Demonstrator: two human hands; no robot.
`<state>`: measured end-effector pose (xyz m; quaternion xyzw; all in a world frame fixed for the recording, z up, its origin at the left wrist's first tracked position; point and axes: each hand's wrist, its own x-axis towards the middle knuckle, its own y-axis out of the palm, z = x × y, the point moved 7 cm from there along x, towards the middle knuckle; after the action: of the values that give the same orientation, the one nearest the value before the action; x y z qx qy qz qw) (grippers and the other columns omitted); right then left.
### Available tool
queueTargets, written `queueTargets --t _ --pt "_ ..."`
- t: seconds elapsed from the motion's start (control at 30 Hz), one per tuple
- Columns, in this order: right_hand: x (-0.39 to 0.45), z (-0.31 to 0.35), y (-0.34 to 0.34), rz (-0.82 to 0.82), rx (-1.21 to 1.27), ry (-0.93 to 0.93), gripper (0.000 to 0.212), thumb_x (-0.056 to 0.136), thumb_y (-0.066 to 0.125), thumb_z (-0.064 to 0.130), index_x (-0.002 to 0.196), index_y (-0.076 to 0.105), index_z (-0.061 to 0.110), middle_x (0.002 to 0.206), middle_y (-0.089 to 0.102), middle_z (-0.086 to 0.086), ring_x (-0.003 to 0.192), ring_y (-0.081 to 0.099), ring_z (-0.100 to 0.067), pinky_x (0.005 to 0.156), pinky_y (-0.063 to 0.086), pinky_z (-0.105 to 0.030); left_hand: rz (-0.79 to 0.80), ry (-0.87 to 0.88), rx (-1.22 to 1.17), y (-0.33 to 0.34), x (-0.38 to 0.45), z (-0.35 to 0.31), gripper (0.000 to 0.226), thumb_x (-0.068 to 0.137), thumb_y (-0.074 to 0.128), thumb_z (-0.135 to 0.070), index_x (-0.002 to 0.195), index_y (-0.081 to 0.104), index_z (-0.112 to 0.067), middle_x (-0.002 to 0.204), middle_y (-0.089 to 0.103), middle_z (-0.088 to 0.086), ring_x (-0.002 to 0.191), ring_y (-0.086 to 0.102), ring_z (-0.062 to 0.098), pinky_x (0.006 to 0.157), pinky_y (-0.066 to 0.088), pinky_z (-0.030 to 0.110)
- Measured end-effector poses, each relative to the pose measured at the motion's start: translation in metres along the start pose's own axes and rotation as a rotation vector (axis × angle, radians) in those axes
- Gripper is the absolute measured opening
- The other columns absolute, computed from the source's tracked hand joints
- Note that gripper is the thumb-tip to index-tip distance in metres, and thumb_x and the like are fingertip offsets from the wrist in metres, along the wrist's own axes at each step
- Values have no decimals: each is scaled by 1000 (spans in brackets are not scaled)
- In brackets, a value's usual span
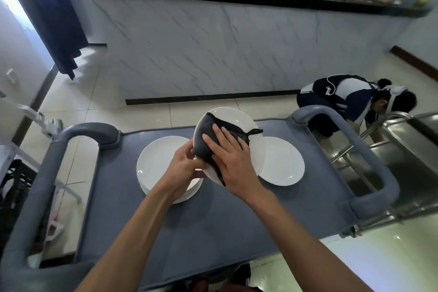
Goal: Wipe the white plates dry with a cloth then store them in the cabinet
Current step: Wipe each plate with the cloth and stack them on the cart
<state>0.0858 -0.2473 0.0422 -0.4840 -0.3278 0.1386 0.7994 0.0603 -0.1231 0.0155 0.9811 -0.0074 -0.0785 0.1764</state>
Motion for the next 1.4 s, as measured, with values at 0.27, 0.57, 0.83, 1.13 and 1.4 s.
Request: queueTargets --t 0.27,0.57,0.83,1.13,1.4 --pt "19 2 -3 6 -36 -44 50 103 32 32 153 37 32 164 24 3 151 22 -18 112 27 -53 5 -34 11 -3 1 -5 61 77 44 23 123 64 -11 118 67 26 106 67 41 78 59 51" --pt "38 -19 -8 -67 -104 40 49 103 36 26 152 38 31 164 27 0 150 27 -20 111 31 -51 -65 -60 14 -5 -2 -4 62 78 46 22 119 70 -17 111 72 19 100 68 36 80 56 58" --pt "30 -56 -18 -53 -167 198 51 102 28 31 153 36 33 163 28 0 149 27 -20 111 30 -49 -179 -64 -60 -2 1 -2 57 76 47 22 113 71 -14 93 70 10 85 62 28 67 55 44" --pt "0 -60 -9 -37 -110 291 51 101 35 26 152 39 30 162 30 -2 149 28 -22 113 28 -56 -295 -47 -149 -1 12 -2 55 77 47 21 116 67 -12 102 71 10 89 66 29 78 55 49" --pt "-17 -33 12 -85 -71 377 51 100 39 25 151 40 31 161 33 -1 148 31 -21 112 31 -56 -324 -71 -182 1 18 7 60 76 46 22 122 66 -11 110 70 18 96 67 35 87 55 60"
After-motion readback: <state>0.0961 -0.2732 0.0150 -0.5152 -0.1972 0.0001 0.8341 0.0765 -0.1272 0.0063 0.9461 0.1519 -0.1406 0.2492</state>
